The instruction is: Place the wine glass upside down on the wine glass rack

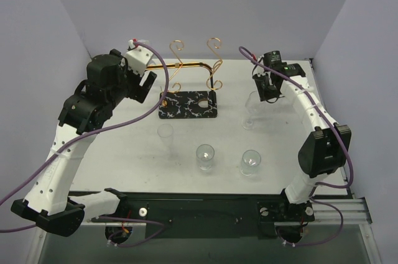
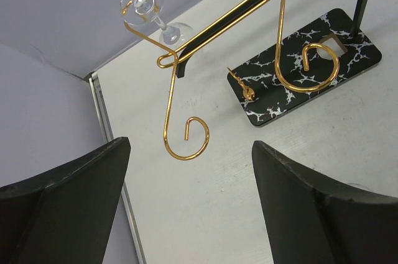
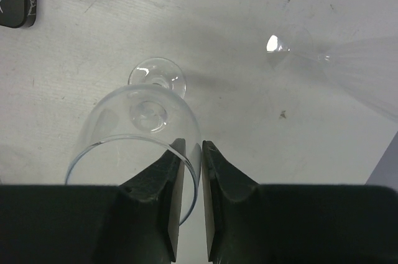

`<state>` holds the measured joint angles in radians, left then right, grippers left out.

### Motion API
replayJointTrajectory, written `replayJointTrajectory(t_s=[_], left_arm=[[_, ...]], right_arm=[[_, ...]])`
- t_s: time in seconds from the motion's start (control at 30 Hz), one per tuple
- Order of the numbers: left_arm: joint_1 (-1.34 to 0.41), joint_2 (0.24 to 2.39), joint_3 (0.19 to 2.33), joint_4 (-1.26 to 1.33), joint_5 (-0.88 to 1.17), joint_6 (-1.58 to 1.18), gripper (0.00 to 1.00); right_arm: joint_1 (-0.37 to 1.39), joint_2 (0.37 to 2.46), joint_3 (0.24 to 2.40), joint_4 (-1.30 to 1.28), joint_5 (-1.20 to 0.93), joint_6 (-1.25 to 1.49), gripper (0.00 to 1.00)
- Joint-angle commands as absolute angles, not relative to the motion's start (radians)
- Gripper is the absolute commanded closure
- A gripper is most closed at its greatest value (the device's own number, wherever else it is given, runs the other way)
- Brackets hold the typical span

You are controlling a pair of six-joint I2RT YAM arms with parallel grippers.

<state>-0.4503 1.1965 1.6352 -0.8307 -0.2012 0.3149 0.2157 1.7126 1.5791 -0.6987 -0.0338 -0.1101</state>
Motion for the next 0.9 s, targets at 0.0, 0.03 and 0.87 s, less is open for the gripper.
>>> replayJointTrajectory(t_s=[0.0, 0.03, 0.87], left_arm=[[-0.453, 1.184, 1.678, -0.824, -0.184, 0.307, 0.09], [-0.453, 1.186, 1.678, -0.822, -0.183, 0.305, 0.09], [-0.578, 1.426, 1.962, -0.759, 0.261, -0.034, 0.09]], right_arm=[[0.209, 1.680, 1.588, -0.710, -0.028, -0.118, 0.89], [0.209, 1.678, 1.589, -0.710, -0.028, -0.118, 0.92], [0.264, 1.286, 2.015, -0.951, 0.009, -0.172, 1.00]])
